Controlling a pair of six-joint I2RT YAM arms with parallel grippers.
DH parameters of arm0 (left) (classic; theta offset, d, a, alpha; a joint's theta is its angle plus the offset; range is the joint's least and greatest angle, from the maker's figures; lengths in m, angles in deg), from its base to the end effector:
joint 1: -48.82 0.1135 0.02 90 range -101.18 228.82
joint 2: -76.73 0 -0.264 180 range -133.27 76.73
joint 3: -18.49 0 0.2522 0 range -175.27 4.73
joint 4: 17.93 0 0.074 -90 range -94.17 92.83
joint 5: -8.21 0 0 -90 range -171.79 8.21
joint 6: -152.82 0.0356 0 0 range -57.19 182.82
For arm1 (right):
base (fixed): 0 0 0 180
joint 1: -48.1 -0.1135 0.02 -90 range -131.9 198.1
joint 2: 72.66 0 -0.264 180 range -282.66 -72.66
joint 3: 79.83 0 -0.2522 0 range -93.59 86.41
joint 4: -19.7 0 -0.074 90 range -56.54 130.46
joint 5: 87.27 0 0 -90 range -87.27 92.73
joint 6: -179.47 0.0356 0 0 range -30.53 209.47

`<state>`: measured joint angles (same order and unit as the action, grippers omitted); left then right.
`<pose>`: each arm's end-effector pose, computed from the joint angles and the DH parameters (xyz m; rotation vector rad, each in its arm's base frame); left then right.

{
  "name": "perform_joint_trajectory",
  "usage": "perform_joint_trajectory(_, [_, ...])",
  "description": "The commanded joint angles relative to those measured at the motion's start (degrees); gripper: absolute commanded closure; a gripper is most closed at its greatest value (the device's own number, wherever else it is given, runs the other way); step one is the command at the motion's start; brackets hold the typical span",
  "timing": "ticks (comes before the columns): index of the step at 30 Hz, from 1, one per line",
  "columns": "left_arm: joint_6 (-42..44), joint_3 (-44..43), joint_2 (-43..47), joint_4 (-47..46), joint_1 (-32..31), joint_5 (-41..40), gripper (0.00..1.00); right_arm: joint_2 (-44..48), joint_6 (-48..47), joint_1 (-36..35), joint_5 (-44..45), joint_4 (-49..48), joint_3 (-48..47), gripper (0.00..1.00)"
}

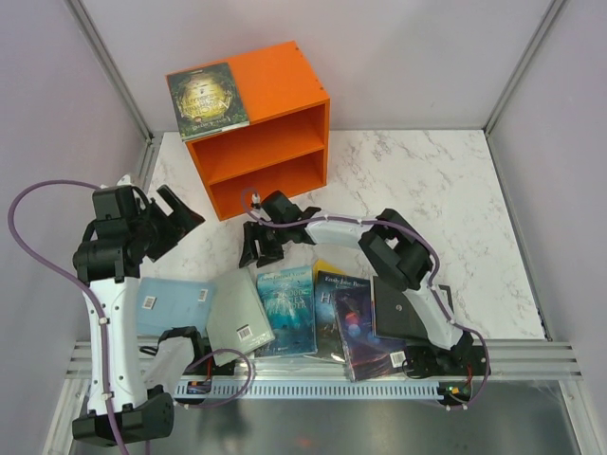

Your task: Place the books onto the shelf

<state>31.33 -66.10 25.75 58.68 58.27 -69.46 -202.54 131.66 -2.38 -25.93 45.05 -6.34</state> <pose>0.1427 0.0160 0.3840 -0.7150 2.2296 -0.4424 0.2988 0.3890 0.1370 -0.4595 2.7048 1.2258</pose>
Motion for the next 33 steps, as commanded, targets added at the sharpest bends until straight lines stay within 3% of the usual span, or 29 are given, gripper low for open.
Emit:
perform_joint_trajectory(1, [0.55,0.51,0.09,0.34,-0.31,-0.74,0.08,-2.92,-1.68,-2.69,-1.21,0.71,-1.12,0.31])
perform_joint_trajectory(5, [0.64,0.69,-0.08,0.08,-0.66,-1.18,0.08,-3.36,0.25,-5.59,-4.64,-1.30,1.07,0.31])
perform_joint_trajectory(11, [0.90,0.87,0.00,-0.27,-1.01,-1.35,0.08,-3.36,7.79,-7.79,-10.18,-12.79,7.57,0.33])
perform_joint_trajectory(14, [0.99,0.87,0.01,-0.27,-1.10,-1.26,0.08,-2.74,12.02,-7.71,-11.06,-18.95,11.88,0.50])
perform_joint_trajectory(15, [0.99,0.87,0.09,-0.27,-1.19,-1.26,0.08,-2.74,12.38,-7.70,-11.15,-19.67,12.15,0.63])
perform_joint_trajectory(21, [0.55,1.22,-0.17,-0.97,-1.46,-0.91,0.08,-0.90,19.48,-6.92,-12.20,-28.37,14.61,0.93])
perform_joint_trajectory(26, [0.20,0.25,-0.70,-1.41,-1.63,-0.21,0.08,3.05,25.21,-2.97,-11.41,-36.29,17.60,1.00])
perform_joint_trajectory(33, [0.02,-0.45,-0.79,-1.50,-1.89,-0.38,0.08,13.94,20.66,5.73,-10.09,-30.15,23.22,1.00])
